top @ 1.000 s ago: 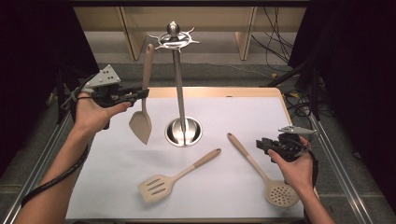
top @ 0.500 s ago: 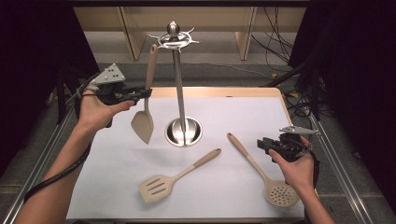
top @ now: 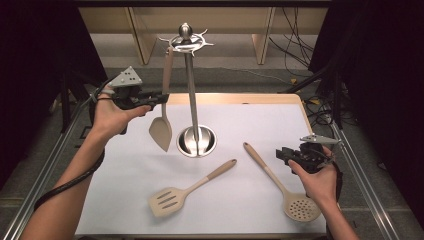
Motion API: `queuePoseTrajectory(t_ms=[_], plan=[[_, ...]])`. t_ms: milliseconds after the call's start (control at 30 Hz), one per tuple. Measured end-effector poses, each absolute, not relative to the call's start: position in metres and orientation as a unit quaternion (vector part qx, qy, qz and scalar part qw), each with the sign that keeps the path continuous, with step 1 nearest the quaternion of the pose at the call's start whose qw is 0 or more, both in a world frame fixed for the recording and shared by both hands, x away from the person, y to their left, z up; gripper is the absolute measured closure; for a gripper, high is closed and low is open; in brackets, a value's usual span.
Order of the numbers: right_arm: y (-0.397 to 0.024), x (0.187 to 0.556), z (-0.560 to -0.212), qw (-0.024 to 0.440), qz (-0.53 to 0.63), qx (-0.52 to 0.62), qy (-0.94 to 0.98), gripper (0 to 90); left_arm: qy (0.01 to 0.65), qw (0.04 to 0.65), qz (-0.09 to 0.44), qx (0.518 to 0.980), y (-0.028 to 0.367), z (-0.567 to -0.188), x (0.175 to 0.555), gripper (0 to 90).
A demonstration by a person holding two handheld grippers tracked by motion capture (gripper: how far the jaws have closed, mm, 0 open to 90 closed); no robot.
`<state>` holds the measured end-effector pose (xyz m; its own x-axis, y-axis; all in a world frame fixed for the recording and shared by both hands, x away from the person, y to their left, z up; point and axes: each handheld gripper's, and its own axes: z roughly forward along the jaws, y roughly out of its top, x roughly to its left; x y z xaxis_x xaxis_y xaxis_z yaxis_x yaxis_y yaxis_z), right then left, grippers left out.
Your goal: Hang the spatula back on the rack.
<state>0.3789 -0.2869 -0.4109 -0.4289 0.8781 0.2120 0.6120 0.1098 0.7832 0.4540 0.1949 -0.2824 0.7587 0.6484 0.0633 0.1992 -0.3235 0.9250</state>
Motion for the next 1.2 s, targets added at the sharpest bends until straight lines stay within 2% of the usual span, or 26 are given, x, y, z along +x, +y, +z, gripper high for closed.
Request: queuePoseTrajectory(t_ms=[533, 567, 800, 1033, 1100, 1200], plan=[[-0.287, 0.378, -0.411, 0.154, 0.421, 0.515, 0.731, 67.5, 0.278, 0.532, 0.232, 0.766, 0.184, -0.293, 0.459, 76.7], [-0.285, 0.377, -0.410, 0.138, 0.425, 0.527, 0.723, 67.5, 0.278, 0.536, 0.234, 0.762, 0.183, -0.295, 0.459, 76.6], [-0.286, 0.377, -0.411, 0.138, 0.423, 0.527, 0.724, 67.5, 0.274, 0.539, 0.239, 0.760, 0.179, -0.298, 0.458, 75.6], [-0.286, 0.377, -0.412, 0.137, 0.421, 0.529, 0.724, 67.5, 0.264, 0.553, 0.261, 0.746, 0.182, -0.297, 0.451, 62.7], [-0.288, 0.379, -0.413, 0.152, 0.422, 0.516, 0.730, 67.4, 0.261, 0.570, 0.254, 0.736, 0.187, -0.291, 0.446, 61.2], [-0.289, 0.378, -0.413, 0.152, 0.421, 0.517, 0.730, 67.4, 0.263, 0.578, 0.251, 0.731, 0.190, -0.286, 0.442, 62.0]])
